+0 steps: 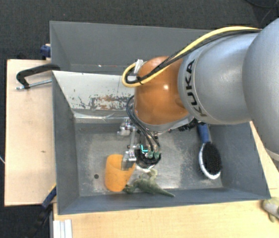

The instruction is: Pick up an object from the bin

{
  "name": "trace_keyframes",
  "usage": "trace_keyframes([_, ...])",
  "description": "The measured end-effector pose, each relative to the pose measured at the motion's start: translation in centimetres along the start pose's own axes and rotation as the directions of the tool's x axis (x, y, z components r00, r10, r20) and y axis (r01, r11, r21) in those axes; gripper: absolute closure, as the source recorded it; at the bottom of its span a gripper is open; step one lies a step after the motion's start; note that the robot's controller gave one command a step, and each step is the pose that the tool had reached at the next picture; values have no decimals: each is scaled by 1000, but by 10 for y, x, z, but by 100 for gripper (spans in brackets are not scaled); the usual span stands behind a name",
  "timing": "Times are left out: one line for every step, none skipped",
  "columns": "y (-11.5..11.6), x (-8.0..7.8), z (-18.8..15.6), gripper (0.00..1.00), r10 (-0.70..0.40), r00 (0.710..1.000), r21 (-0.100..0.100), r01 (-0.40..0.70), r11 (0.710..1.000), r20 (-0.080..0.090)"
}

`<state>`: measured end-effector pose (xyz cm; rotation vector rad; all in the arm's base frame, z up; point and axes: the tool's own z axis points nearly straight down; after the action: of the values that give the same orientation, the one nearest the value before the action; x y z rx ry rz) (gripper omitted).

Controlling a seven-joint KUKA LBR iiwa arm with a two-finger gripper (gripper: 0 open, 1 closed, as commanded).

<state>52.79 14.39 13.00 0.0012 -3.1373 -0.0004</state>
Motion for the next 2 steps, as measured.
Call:
trace_keyframes([33,34,57,0,-92,996,2,92,996,9])
trace_keyframes([57,31,28,0,-366,930,0,366,930,12])
